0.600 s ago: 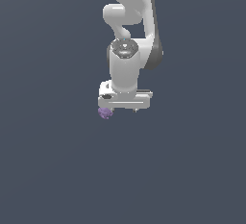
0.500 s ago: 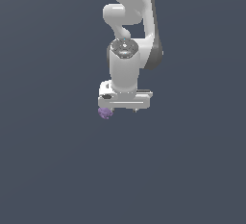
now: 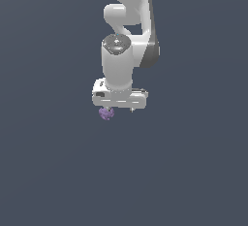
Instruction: Pick up the object and move it to a goal position.
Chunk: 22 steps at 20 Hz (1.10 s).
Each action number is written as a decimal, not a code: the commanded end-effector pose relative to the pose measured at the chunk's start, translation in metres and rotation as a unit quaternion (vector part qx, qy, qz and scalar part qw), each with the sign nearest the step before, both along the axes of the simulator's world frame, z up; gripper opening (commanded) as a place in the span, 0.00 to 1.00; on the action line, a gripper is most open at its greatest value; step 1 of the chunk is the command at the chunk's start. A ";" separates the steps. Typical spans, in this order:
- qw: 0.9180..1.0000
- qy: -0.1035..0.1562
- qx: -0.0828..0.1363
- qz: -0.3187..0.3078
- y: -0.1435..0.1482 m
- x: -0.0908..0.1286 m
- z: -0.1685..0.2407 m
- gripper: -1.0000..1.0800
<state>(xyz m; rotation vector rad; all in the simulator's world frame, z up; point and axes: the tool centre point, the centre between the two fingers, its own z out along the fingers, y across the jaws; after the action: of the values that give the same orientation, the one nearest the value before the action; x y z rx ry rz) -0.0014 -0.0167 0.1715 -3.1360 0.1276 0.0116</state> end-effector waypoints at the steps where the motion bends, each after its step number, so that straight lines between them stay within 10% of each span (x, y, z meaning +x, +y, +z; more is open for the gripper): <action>1: 1.000 0.000 0.000 0.000 0.001 0.000 0.000 0.96; 13: 0.996 0.000 0.002 -0.086 -0.022 -0.019 -0.026 0.96; 22: 0.975 -0.001 0.000 -0.223 -0.059 -0.054 -0.064 0.96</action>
<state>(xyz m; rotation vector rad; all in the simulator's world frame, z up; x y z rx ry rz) -0.0498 -0.0697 0.1134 -3.0434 0.7554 0.0082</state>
